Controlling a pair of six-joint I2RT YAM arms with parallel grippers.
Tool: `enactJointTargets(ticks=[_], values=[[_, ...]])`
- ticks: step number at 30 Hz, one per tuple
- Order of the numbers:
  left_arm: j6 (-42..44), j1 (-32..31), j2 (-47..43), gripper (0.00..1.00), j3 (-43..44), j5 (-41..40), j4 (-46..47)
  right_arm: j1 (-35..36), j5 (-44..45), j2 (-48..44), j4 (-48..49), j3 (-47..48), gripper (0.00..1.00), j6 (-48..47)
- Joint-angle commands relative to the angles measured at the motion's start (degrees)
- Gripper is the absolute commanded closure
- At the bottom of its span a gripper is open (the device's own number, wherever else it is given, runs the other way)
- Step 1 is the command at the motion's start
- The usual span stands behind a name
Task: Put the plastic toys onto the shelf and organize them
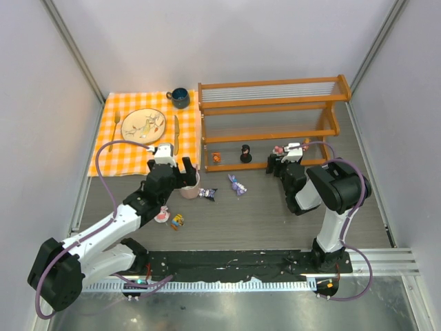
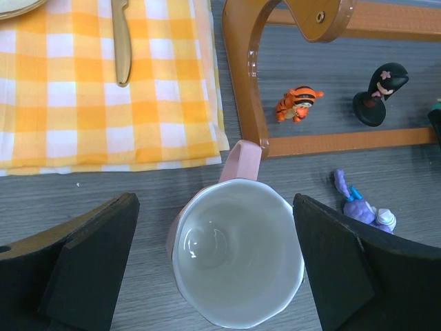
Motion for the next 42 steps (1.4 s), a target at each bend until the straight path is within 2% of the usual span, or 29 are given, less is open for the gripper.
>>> enactJointTargets(ticks=[1,9,17,24,27,30,31,33,34,37,42], values=[[0.5,-0.2,-0.7,0.0,-0.4,-0.3,2.9,-0.1,-0.3,-1.5,19.3,-0.7,0.23,0.1],[0.6,-0.2,-1.2,0.0,-0.5,-0.4,2.8,-0.2,-1.2,-3.0,19.3,-1.5,0.21,0.2],[0.4,-0.2,-2.1,0.0,-1.0,-0.4,3.0,-0.2,-2.4,-8.6,19.2,-4.5,0.17,0.4],[0.4,-0.2,-3.7,0.0,-1.5,-1.3,2.9,-0.1,-4.1,-20.2,12.8,-8.0,0.13,2.8],[0.3,-0.2,-4.3,0.0,-1.9,-1.8,2.9,0.9,-2.7,-26.1,5.2,-8.1,0.12,5.0],[0.4,-0.2,-5.2,0.0,-2.1,-3.4,2.5,4.0,1.7,-36.1,-8.8,-6.3,0.09,7.2],[0.4,-0.2,-5.6,0.0,-2.2,-4.4,2.2,4.4,2.5,-41.8,-21.9,-3.0,0.07,10.0],[0.4,-0.2,-6.1,0.0,-2.5,-5.4,2.0,4.4,5.1,-45.7,-40.6,3.3,0.04,18.7],[0.4,-0.2,-6.4,0.0,-2.5,-6.1,1.9,4.5,4.5,-46.8,-54.1,9.2,0.03,19.3],[0.4,-0.2,-7.0,0.0,-2.6,-6.7,1.7,5.2,3.6,-48.3,-66.4,13.2,0.02,21.1],[0.3,-0.1,-8.8,0.0,-3.2,-7.6,1.6,6.2,-1.0,-55.7,-75.4,12.7,0.01,24.7]])
